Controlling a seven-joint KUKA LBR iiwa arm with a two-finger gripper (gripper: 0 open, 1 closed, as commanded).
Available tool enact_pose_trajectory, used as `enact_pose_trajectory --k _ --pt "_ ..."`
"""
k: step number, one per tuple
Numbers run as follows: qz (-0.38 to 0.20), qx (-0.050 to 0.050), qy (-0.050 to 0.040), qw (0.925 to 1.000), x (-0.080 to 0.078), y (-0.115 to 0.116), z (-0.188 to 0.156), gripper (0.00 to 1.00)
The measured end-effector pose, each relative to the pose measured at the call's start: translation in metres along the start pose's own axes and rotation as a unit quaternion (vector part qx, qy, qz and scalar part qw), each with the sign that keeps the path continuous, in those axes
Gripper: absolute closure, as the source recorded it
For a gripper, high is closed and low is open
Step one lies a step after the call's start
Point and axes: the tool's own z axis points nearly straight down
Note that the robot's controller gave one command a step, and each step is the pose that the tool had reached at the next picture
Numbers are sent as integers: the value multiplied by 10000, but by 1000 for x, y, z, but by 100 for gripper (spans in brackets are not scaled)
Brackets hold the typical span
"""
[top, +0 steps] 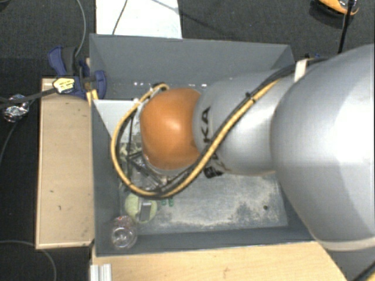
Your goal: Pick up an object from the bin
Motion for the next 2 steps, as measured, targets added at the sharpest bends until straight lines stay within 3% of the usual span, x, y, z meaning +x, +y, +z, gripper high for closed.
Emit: enact_pose_trajectory --k 1,2 --pt "27 -10 -37 10000 -2 -1 -5 0" --pt "571 -24 -62 9983 2 -2 24 0"
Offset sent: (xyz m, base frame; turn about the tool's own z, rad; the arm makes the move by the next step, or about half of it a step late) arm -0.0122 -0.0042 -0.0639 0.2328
